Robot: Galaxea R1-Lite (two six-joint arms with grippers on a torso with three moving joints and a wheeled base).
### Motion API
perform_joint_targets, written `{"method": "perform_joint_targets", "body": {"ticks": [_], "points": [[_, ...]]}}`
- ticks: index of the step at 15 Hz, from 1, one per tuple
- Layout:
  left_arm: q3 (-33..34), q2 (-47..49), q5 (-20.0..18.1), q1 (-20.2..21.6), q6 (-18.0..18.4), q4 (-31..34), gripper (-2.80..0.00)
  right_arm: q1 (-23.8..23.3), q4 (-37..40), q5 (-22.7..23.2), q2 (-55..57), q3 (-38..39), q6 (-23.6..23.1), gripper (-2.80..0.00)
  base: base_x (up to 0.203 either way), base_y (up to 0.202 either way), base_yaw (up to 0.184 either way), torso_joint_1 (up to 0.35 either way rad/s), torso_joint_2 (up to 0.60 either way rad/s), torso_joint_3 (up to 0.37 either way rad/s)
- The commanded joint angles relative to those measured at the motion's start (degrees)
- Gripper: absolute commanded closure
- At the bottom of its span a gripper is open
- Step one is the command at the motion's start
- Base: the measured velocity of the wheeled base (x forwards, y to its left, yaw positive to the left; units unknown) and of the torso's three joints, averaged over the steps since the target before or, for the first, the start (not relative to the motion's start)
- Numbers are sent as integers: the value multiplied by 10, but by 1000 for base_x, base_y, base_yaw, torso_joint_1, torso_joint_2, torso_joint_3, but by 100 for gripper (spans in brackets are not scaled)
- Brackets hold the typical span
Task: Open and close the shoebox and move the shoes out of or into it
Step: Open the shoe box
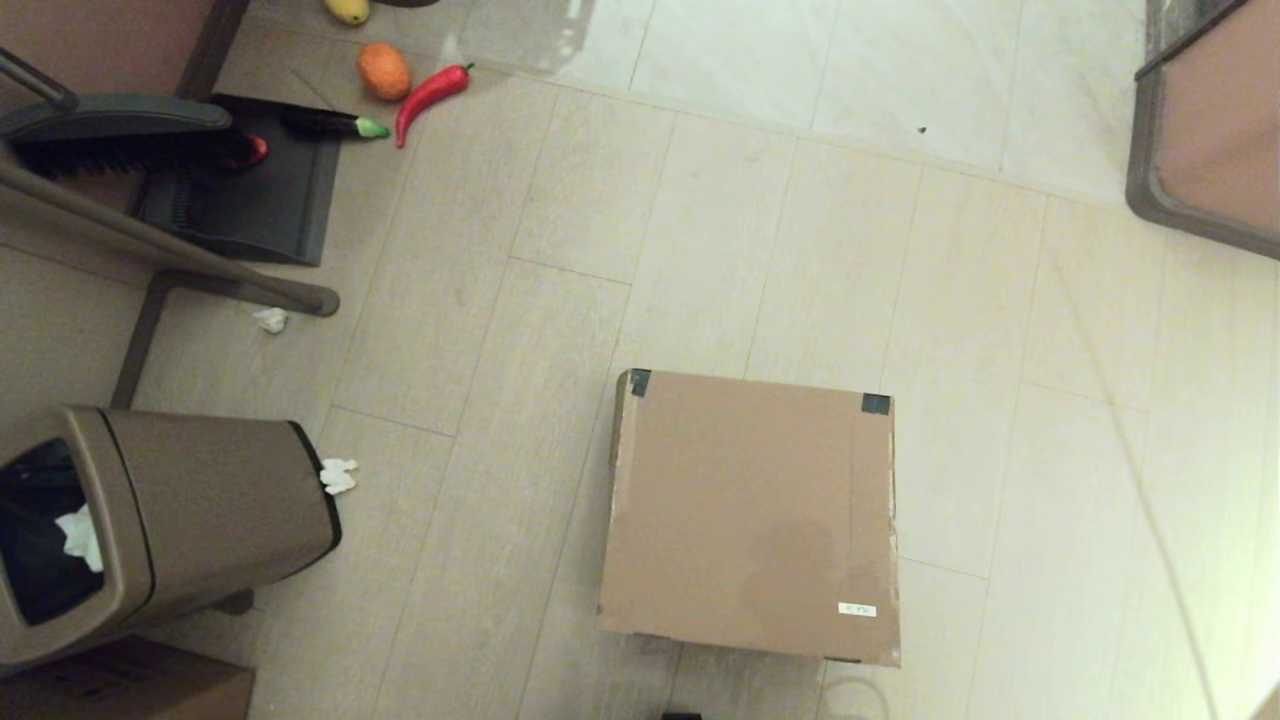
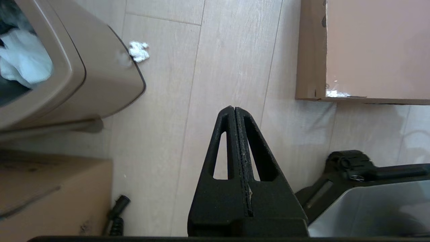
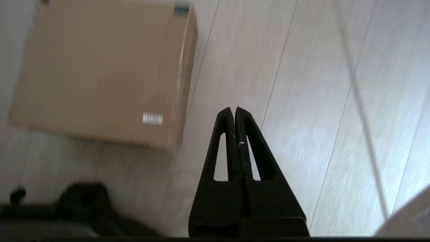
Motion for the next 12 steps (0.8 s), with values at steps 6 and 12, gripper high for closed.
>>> {"method": "perform_joint_targets", "body": {"ticks": [6,12], "points": [[-143,275,-52,-2,-58,-11,0,-2,41,-12,301,-228,39,0,0,0,0,0,0,0],[-197,682,-118,-18,-138,-97,0,-1,-88,70,775,-291,98,0,0,0,0,0,0,0]]}}
